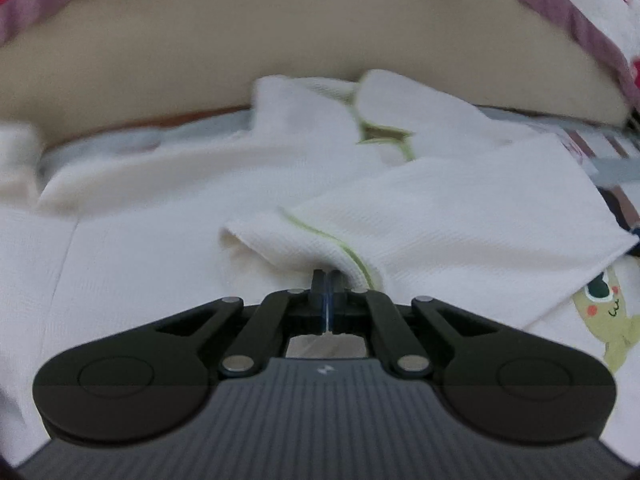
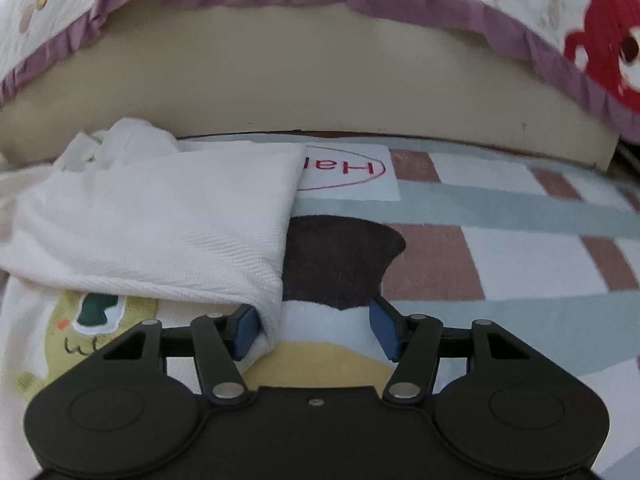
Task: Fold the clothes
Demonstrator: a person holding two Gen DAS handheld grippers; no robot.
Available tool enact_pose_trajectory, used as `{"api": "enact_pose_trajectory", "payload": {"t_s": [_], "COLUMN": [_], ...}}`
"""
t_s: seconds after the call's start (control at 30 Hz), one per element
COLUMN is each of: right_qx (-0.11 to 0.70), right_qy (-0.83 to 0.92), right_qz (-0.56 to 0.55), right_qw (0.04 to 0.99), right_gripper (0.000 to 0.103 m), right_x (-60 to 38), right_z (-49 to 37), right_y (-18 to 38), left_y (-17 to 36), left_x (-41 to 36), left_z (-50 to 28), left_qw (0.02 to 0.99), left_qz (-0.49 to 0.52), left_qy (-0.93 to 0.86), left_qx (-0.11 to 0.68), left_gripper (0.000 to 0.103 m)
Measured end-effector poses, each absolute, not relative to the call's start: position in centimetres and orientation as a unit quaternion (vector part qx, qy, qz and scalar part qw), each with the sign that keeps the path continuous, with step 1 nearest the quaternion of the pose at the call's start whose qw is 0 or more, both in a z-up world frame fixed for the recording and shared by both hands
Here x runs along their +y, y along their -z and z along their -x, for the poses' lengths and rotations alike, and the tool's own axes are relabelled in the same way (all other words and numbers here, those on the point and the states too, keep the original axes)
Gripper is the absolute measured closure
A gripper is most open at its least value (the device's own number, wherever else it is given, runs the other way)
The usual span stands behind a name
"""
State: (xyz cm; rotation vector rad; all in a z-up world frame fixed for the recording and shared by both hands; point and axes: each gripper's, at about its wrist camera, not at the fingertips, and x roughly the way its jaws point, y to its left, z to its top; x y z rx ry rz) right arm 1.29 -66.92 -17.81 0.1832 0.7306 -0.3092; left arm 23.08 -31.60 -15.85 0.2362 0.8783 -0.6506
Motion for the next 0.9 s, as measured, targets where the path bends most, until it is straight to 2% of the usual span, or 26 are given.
{"api": "enact_pose_trajectory", "payload": {"t_s": [0.13, 0.33, 0.43, 0.5, 0.57, 0.6, 0.63, 0.73, 0.77, 0.8, 0.87, 0.9], "right_qx": [0.355, 0.369, 0.369, 0.368, 0.367, 0.366, 0.366, 0.367, 0.368, 0.368, 0.367, 0.367], "right_qy": [0.15, 0.154, 0.153, 0.157, 0.16, 0.161, 0.163, 0.165, 0.166, 0.167, 0.168, 0.169], "right_qz": [-0.082, -0.085, -0.086, -0.088, -0.089, -0.09, -0.09, -0.09, -0.09, -0.09, -0.09, -0.091], "right_qw": [0.919, 0.913, 0.913, 0.912, 0.912, 0.912, 0.912, 0.911, 0.911, 0.91, 0.91, 0.91], "right_gripper": [0.039, 0.039, 0.039, 0.039, 0.039, 0.039, 0.039, 0.039, 0.039, 0.039, 0.039, 0.039], "right_x": [-66.7, -66.6, -66.6, -66.6, -66.5, -66.5, -66.4, -66.4, -66.4, -66.4, -66.4, -66.3], "right_z": [-1.3, -1.6, -1.6, -1.6, -1.6, -1.6, -1.6, -1.7, -1.8, -1.8, -1.8, -1.7], "right_y": [17.9, 17.6, 17.7, 17.7, 17.7, 17.8, 17.8, 17.8, 17.8, 17.7, 17.8, 17.8], "left_y": [15.0, 16.4, 16.3, 16.4, 16.5, 16.6, 16.6, 16.8, 16.8, 16.5, 16.1, 15.7], "left_x": [-33.3, -32.4, -32.0, -32.0, -31.6, -31.4, -31.3, -30.7, -30.5, -30.5, -30.4, -30.4], "left_z": [-24.2, -25.6, -23.9, -22.5, -21.1, -20.4, -19.8, -19.0, -18.9, -18.7, -18.3, -17.9], "left_qw": [0.845, 0.808, 0.813, 0.818, 0.819, 0.82, 0.821, 0.829, 0.832, 0.835, 0.841, 0.846], "left_qz": [-0.105, -0.051, -0.095, -0.137, -0.165, -0.177, -0.187, -0.182, -0.176, -0.177, -0.179, -0.183], "left_qy": [0.312, 0.319, 0.321, 0.32, 0.324, 0.327, 0.329, 0.33, 0.331, 0.332, 0.334, 0.333], "left_qx": [0.422, 0.493, 0.477, 0.458, 0.444, 0.435, 0.427, 0.412, 0.408, 0.401, 0.386, 0.374], "left_gripper": [0.099, 0.095, 0.081, 0.063, 0.056, 0.048, 0.047, 0.049, 0.061, 0.085, 0.1, 0.1]}}
